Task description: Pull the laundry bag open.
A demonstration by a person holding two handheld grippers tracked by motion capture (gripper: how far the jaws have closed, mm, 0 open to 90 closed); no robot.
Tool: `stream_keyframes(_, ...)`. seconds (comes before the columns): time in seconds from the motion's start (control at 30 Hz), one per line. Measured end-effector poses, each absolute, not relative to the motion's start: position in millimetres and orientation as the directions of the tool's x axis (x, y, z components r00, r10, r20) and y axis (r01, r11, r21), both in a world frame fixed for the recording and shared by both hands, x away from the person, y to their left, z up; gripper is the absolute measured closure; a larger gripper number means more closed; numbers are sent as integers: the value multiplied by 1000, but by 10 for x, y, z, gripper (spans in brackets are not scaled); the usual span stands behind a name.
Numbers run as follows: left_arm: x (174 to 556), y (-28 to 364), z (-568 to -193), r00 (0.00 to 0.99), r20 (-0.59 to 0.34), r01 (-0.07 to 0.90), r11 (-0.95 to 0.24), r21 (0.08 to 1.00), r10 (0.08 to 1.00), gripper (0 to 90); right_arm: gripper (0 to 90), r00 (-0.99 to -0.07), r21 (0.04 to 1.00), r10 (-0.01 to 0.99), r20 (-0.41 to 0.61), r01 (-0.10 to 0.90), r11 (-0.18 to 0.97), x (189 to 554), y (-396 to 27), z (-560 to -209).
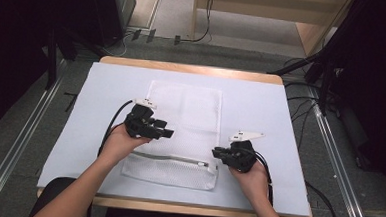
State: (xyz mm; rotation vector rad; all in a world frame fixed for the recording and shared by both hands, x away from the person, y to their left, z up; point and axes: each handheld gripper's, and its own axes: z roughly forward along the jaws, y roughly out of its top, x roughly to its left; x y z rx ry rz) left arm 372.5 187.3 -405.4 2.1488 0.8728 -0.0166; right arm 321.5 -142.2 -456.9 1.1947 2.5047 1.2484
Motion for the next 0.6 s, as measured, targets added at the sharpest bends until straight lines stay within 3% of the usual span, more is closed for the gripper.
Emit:
stream_keyframes(0.13,3690,1793,-4050,773,-286,582,-452,677,567,476,895,-697,706,673,249,606,367,3163,-1404,-4564)
stream_keyframes(0.6,3593,1595,-4080,793,-297,568,-469,676,532,502,900,-711,658,660,242,620,427,2996,-1342,-4683)
